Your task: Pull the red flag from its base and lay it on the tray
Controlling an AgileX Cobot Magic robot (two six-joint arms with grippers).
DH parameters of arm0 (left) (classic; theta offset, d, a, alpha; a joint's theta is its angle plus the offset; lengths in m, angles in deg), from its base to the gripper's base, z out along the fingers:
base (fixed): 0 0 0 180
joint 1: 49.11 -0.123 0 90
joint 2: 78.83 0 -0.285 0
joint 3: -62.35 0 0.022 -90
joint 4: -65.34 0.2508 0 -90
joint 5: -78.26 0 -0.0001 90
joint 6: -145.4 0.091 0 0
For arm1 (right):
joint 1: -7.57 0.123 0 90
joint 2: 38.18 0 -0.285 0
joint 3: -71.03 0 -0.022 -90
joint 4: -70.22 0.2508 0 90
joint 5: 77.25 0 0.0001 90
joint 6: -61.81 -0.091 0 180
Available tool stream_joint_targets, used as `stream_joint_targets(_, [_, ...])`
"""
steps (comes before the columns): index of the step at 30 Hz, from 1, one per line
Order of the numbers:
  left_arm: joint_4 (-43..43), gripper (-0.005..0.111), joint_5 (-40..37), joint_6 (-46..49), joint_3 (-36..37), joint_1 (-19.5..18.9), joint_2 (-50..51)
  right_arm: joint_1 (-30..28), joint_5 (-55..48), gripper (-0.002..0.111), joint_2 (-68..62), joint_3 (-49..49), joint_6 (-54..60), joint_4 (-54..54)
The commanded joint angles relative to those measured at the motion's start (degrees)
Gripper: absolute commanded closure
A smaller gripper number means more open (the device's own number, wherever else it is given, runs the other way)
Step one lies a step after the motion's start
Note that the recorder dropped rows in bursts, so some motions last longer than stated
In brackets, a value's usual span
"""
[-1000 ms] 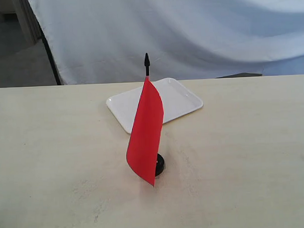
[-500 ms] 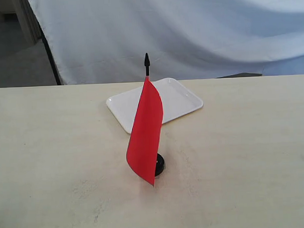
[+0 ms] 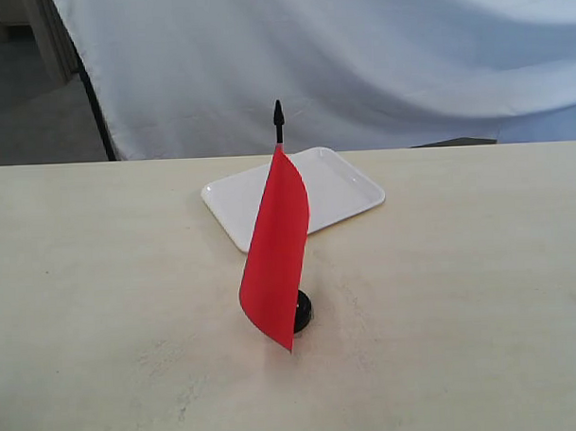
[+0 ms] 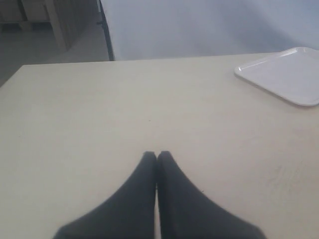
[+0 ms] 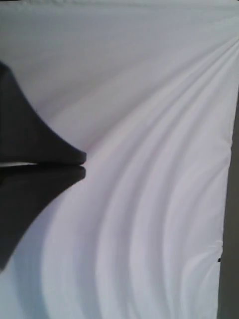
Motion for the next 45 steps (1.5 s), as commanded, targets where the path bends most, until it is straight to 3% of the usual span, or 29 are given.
stream_joint_targets(1, [0.15,0.107,0.26,-0.36,0.09,-0.13,-0.19,0.19,-2.47,0.109,-4.62,6.81,0.13,0.05])
stream_joint_targets(8, [0.15,0.107,0.26,-0.36,0.09,-0.13,-0.19,0.19,-0.96,0.109,-19.94,13.73,3.3,-0.17])
stream_joint_targets(11, [0.15,0.107,0.26,-0.36,0.09,-0.13,-0.19,0.19,3.53,0.109,-28.89,14.17,3.3,-0.17])
stream_joint_targets(24, [0.15,0.107,0.26,-0.36,0.09,-0.13,-0.19,2.0,3.86,0.109,-68.65,14.17,1.77,-0.17])
stream_joint_targets(28, [0.15,0.107,0.26,-0.36,0.09,-0.13,-0.19,12.28,11.25,0.109,-77.1,14.17,1.5,-1.38])
stream_joint_targets(31, [0.15,0.107,0.26,-0.36,0.09,-0.13,-0.19,22.08,21.0,0.109,-85.27,14.17,-5.73,-12.74])
stream_joint_targets(35, [0.15,0.107,0.26,-0.36,0.09,-0.13,-0.19,24.04,39.96,0.109,-95.55,14.17,-18.73,-32.3])
stream_joint_targets(39, [0.15,0.107,0.26,-0.36,0.09,-0.13,-0.19,24.04,47.44,0.108,-99.96,14.17,-18.05,-31.95])
stream_joint_targets(42, [0.15,0.107,0.26,-0.36,0.09,-0.13,-0.19,24.04,51.17,0.097,-103.09,14.27,-14.78,-32.62])
stream_joint_targets(45, [0.15,0.107,0.26,-0.36,0.09,-0.13,-0.19,24.04,53.18,0.074,-105.69,14.27,-14.66,-32.79])
